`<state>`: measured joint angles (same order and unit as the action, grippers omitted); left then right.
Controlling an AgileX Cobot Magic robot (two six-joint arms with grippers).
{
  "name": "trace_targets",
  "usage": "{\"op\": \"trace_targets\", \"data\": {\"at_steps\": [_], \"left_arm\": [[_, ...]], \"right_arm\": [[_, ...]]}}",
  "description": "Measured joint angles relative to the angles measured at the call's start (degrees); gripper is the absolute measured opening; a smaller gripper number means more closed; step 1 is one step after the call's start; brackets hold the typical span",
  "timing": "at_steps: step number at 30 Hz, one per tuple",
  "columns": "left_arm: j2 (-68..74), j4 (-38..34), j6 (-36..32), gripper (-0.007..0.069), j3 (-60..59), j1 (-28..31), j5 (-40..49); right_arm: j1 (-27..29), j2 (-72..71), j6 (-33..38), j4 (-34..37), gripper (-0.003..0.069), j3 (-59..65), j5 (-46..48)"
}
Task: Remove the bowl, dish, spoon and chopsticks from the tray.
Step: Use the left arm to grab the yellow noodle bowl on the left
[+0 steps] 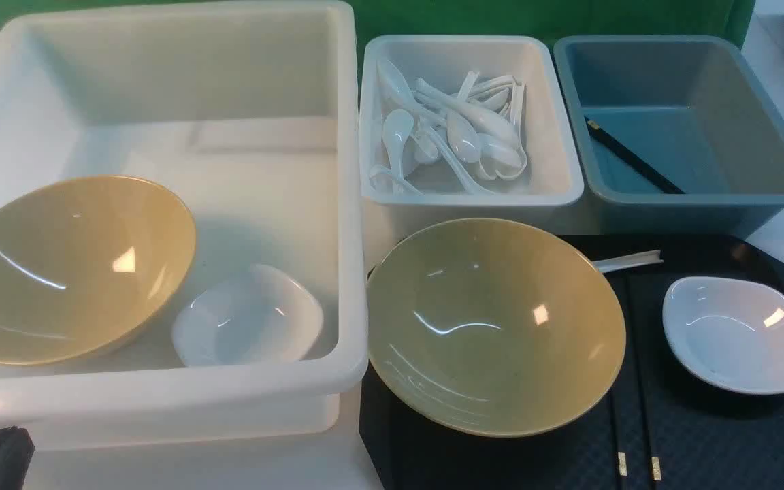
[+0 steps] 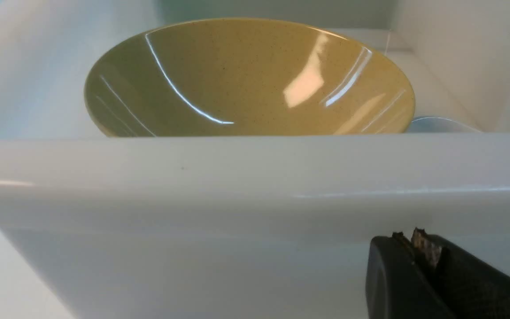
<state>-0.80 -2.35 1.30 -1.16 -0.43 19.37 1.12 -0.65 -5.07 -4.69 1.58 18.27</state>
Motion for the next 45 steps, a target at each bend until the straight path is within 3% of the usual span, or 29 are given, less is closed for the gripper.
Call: {"op": "trace_targets", "data": {"at_steps": [40, 44, 45], "left_arm": [[0.00, 0.05, 0.00, 0.0012, -0.18, 0.00, -0.73], [0.00, 0.05, 0.00, 0.0012, -0.30, 0.00, -2.87], [0.00, 0.05, 0.00, 0.0012, -0.34, 0.00, -6.75]], "right_arm": [[0.00, 0.00, 0.00, -0.25, 0.0238, 0.00, 0.00], [0.00, 0.00, 0.00, -0.31, 0.0238, 0.00, -0.92], [0.00, 0.00, 0.00, -0.31, 0.0238, 0.06, -3.52]]}}
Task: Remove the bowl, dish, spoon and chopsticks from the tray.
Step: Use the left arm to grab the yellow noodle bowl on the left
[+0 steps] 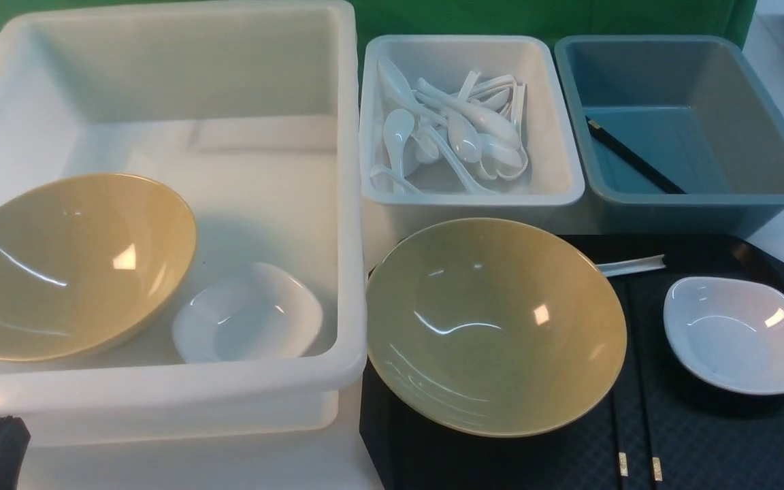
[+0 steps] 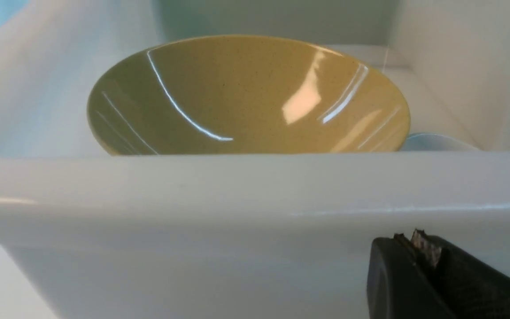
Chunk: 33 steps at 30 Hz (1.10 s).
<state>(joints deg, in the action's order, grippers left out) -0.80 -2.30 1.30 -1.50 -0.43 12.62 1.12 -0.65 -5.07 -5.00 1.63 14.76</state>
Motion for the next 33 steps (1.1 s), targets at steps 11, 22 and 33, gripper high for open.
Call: {"op": "trace_targets", "data": {"at_steps": [11, 22, 33], "left_arm": [[0.00, 0.05, 0.13, 0.0012, 0.00, 0.00, -41.78], [1.14, 3.63, 8.40, -0.0007, 10.51, 0.00, -36.43], [30.13, 7.89, 5.20, -0.0010, 32.95, -0.37, -26.07]], "right_arm": [[0.00, 0.00, -5.49, -0.38, 0.0238, 0.04, -45.33], [0.00, -0.05, -22.81, 2.68, 0.0146, -5.70, -42.29], [0.00, 12.82, 0.33, 3.07, 0.0034, -23.42, -9.80]]}}
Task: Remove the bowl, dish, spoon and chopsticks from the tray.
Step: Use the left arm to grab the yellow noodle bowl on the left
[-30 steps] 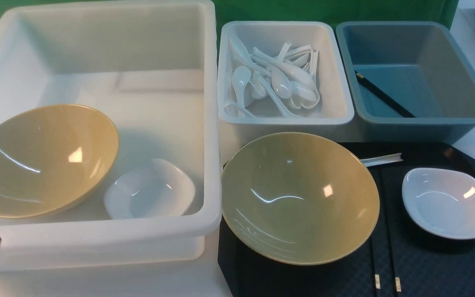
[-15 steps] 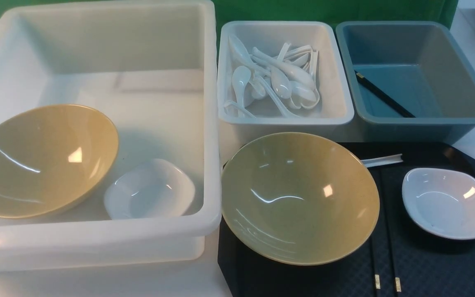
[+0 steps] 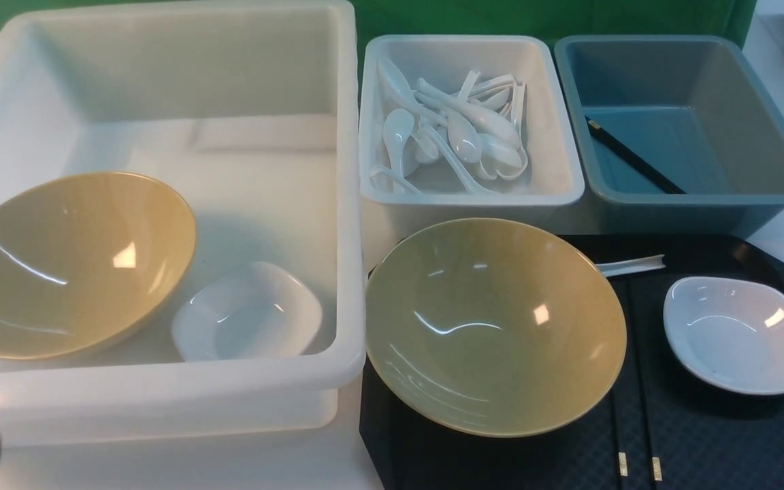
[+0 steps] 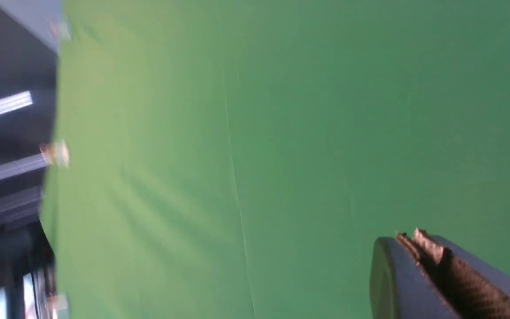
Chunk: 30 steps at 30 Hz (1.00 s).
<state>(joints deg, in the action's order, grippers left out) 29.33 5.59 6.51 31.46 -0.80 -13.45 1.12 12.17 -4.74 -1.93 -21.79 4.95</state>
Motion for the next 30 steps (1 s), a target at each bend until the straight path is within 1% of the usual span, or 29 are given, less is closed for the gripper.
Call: {"op": "trace_targets", "data": {"at_steps": [1, 2, 3, 4, 5, 6, 7, 8, 10, 11, 12, 13, 14, 15, 18, 20, 21, 22, 26, 30], "left_arm": [[6.34, 0.01, 4.04, -0.0010, 2.81, -1.41, 3.65], [7.01, 0.09, 5.22, -0.0010, 3.21, -1.67, 4.27], [10.17, 0.61, 7.57, -0.0010, 5.53, -2.90, 8.27], [14.75, 1.93, 11.17, -0.0008, 10.00, -6.38, 15.36], [17.44, 2.95, 12.17, -0.0008, 13.01, -9.21, 21.07], [17.97, 3.18, 12.27, -0.0008, 13.62, -10.44, 23.43], [22.52, 4.20, 11.71, -0.0008, 19.09, -15.78, 32.44], [24.03, 4.20, 10.92, -0.0008, 20.91, -18.49, 36.47], [29.30, 3.23, 8.13, -0.0008, 26.55, -24.91, 44.53], [31.46, 2.00, 6.70, -0.0008, 29.10, -27.25, 46.83], [35.39, 0.22, 4.31, -0.0008, 31.81, -30.93, 49.54], [35.96, -0.14, 3.53, -0.0008, 32.21, -31.40, 49.81], [39.96, -2.59, 1.10, -0.0008, 34.81, -34.27, 51.09], [42.82, -4.66, -0.76, -0.0008, 36.42, -35.96, 51.56], [52.22, -11.77, -6.51, -0.0008, 41.53, -39.46, 52.93], [54.77, -13.49, -8.13, -0.0008, 43.09, -39.97, 53.64], [58.65, -16.03, -10.98, -0.0008, 45.94, -40.39, 55.24], [60.96, -17.18, -12.32, -0.0008, 47.49, -40.47, 56.36], [68.71, -19.85, -15.10, -0.0008, 52.68, -40.47, 60.23], [76.00, -20.10, -16.07, -0.0008, 58.21, -40.98, 62.99]], "right_arm": [[0.00, 3.78, 2.83, 0.00, 0.0034, -0.76, 7.13], [0.00, 4.68, 3.35, 0.00, 0.0034, -1.04, 8.99], [0.00, 6.42, 4.38, 0.18, 0.0034, -1.41, 13.90], [0.00, 9.39, 5.99, 0.48, 0.0034, -2.07, 20.69], [0.00, 11.56, 7.80, 0.96, 0.0034, -2.52, 25.94], [0.00, 12.18, 8.54, 1.21, 0.0034, -2.62, 27.46], [-0.07, 14.11, 11.37, 2.74, 0.0034, -2.84, 32.15], [-0.20, 14.62, 12.27, 3.85, 0.0034, -2.83, 33.16], [-0.98, 15.02, 15.18, 7.24, 0.0034, -2.85, 33.72], [-1.44, 15.02, 16.63, 8.40, 0.0034, -2.90, 33.26], [-2.04, 15.08, 18.21, 9.77, 0.0034, -2.90, 31.96], [-2.16, 15.13, 18.32, 9.96, 0.0034, -2.90, 31.76], [-2.92, 15.13, 18.99, 10.30, 0.0034, -2.95, 30.90], [-3.25, 15.13, 19.28, 10.52, 0.0034, -2.92, 30.61], [-5.17, 15.13, 19.64, 10.82, 0.0035, -2.92, 30.55], [-5.61, 15.13, 19.64, 10.88, 0.0035, -2.92, 30.60], [-6.28, 15.13, 19.64, 10.94, 0.0035, -2.92, 30.66], [-6.45, 15.13, 19.64, 10.94, 0.0035, -2.92, 30.66], [-6.75, 15.13, 19.36, 11.00, 0.0036, -1.41, 30.26], [-6.79, 15.13, 18.08, 11.00, 0.0036, -0.06, 30.09]]}}
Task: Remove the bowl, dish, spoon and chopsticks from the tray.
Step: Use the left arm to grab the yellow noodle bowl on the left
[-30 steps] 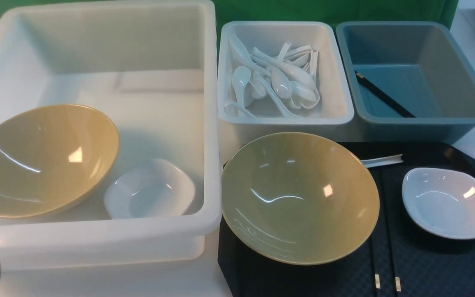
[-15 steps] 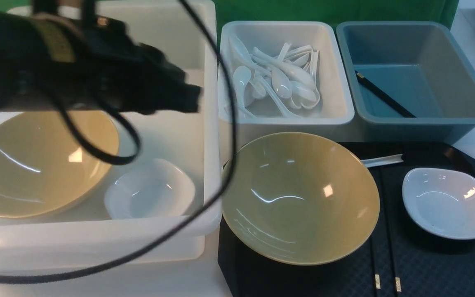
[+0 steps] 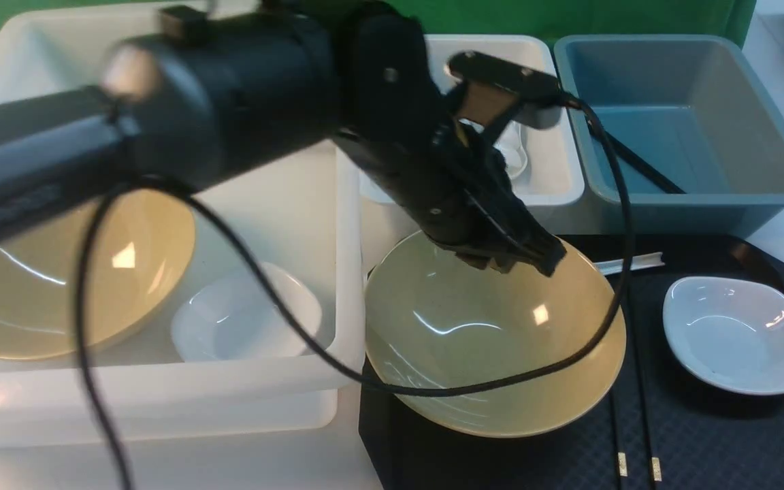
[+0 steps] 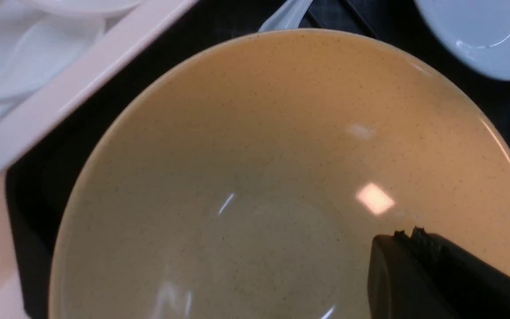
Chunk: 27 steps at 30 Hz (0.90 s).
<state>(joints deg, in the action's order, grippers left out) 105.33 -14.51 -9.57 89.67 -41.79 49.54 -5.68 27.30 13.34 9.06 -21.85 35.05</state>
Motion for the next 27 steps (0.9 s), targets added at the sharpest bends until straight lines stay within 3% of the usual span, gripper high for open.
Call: {"op": "trace_targets", "data": {"at_steps": [7, 21, 25, 27], "left_arm": [[9.05, -2.12, -0.01, -0.0008, 5.68, -0.58, 0.40], [19.07, -13.33, -2.19, -0.0008, 18.91, -5.68, 5.71], [19.07, -12.96, -2.19, -0.0008, 25.03, -5.12, 8.14], [18.86, -9.73, -2.01, -0.0007, 29.83, -4.03, 13.64]], "right_arm": [[0.00, 0.00, -0.18, 0.00, 0.0039, 0.01, -2.84], [0.00, 0.00, -0.18, 0.00, 0.0043, 0.01, -4.77], [0.00, 0.00, -0.18, 0.00, 0.0045, 0.01, -5.13], [0.00, 0.00, -0.18, 0.00, 0.0045, 0.01, -5.88]]}}
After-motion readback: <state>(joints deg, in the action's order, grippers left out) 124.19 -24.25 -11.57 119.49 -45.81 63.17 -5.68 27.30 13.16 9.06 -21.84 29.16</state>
